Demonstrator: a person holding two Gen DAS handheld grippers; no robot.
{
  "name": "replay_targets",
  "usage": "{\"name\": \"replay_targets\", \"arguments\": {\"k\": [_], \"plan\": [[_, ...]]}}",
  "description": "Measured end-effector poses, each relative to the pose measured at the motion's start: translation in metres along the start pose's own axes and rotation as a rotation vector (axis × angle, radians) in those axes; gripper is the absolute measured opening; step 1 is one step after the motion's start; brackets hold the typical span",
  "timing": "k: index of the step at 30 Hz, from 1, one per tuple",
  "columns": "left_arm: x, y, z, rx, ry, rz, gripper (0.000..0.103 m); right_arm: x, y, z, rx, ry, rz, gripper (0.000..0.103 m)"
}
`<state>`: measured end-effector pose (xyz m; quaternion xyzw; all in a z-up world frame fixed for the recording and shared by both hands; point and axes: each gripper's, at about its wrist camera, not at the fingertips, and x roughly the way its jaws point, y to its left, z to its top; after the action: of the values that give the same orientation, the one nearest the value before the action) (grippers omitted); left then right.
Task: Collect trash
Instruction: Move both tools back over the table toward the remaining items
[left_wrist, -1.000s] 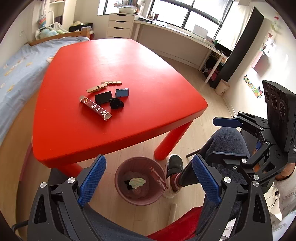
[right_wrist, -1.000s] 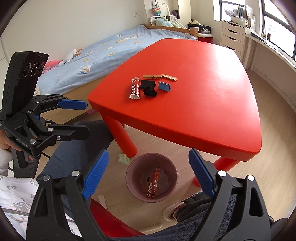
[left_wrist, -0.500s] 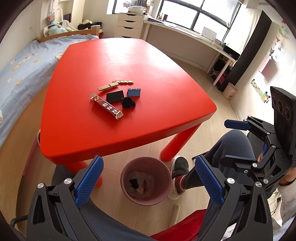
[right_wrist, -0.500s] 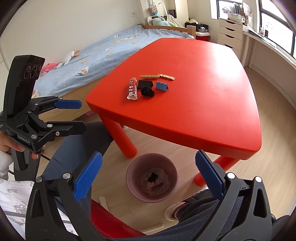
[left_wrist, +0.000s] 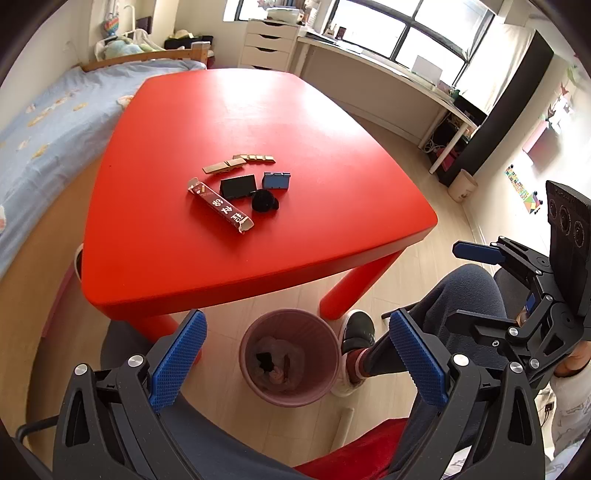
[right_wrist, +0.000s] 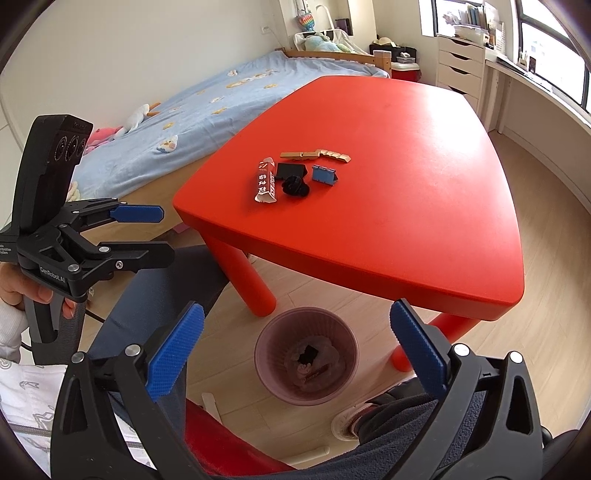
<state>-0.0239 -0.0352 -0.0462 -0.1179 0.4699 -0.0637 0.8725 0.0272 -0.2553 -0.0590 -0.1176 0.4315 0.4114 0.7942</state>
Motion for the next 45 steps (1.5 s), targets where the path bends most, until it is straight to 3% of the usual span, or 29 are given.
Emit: {"name": "replay_targets", "arguments": {"k": [11,22,34,45], "plan": [[0.000,0.014,0.013,-0.062,-0.013,0.000,0.095,-0.001,-0.005,0.014,-0.024,-0.016,-0.008,0.099],[0.006,0.044,0.051,-0.159,-0.017,0.025,0.095,0.003,-0.017,0.070,-0.120,-0.059,-0.018,0.099],[0.038,0.069,0.087,-0.239,0.044,0.093,0.095,0.045,-0.024,0.120,-0.270,-0.019,-0.004,0.099],[0.085,0.083,0.099,-0.334,0.138,0.152,0.095,0.103,-0.038,0.146,-0.357,0.076,0.039,0.099]]}}
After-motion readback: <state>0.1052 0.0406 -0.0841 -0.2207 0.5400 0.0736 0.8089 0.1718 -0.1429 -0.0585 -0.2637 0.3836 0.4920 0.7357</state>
